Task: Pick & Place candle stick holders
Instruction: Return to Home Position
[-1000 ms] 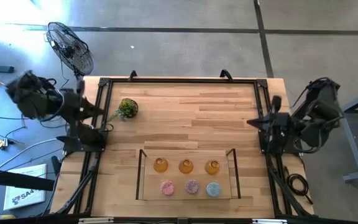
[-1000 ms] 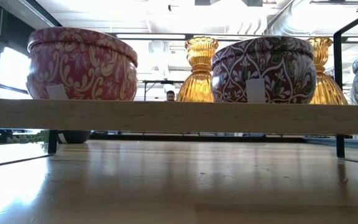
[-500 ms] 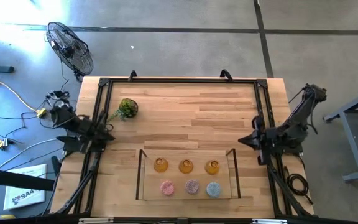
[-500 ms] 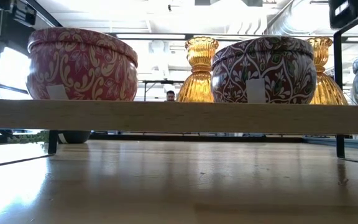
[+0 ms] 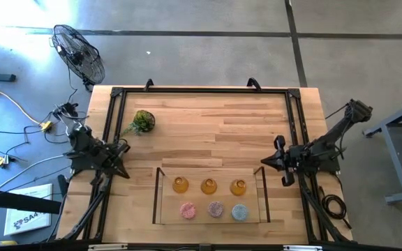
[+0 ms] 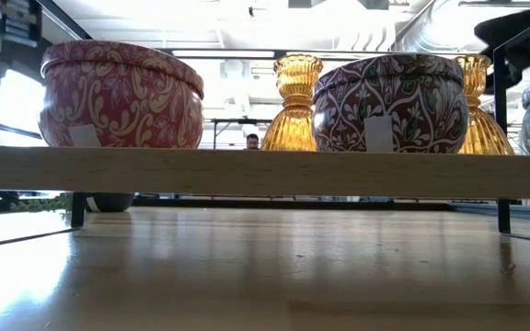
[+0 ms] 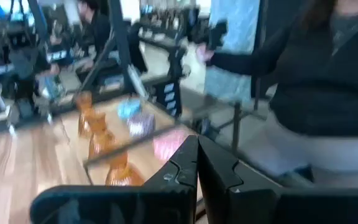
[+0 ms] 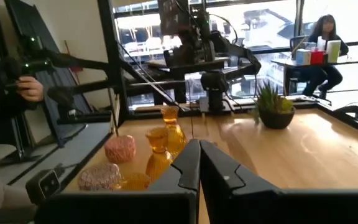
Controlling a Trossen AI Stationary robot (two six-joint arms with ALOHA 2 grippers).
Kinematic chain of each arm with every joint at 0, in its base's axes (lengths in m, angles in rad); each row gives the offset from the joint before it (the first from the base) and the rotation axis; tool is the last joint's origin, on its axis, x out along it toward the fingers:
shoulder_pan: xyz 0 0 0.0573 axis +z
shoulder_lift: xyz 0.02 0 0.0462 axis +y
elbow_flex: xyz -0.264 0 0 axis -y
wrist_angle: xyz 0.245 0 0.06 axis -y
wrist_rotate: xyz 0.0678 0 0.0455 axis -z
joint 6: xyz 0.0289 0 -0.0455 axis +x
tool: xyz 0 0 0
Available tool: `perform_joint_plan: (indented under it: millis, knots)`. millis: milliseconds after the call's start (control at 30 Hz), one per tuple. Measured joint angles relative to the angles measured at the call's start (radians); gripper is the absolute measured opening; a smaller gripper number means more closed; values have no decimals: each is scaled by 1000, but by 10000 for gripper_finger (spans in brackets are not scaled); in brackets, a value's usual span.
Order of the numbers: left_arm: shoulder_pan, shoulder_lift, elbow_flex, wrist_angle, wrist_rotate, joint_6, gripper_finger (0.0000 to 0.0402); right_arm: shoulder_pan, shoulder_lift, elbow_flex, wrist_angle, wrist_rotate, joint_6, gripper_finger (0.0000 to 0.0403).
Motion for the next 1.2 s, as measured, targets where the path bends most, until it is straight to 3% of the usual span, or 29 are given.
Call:
perform_joint_plan:
  millis: [133,567,767,967,1200]
  knots:
    - [0,0,-73,82,-2,9,2,-28,2,-52,75,-41,-4,0]
    - [0,-4,-252,278,4,16,2,-145,13,-52,33,-99,-18,0]
    - [0,-4,-254,286,-1,107,2,-255,18,-52,21,-187,-27,0]
    - [1,-4,-255,298,-118,127,2,-391,18,-52,15,-319,-50,0]
    - [72,-4,-257,307,-107,155,1,-511,18,-52,-11,-401,-51,0]
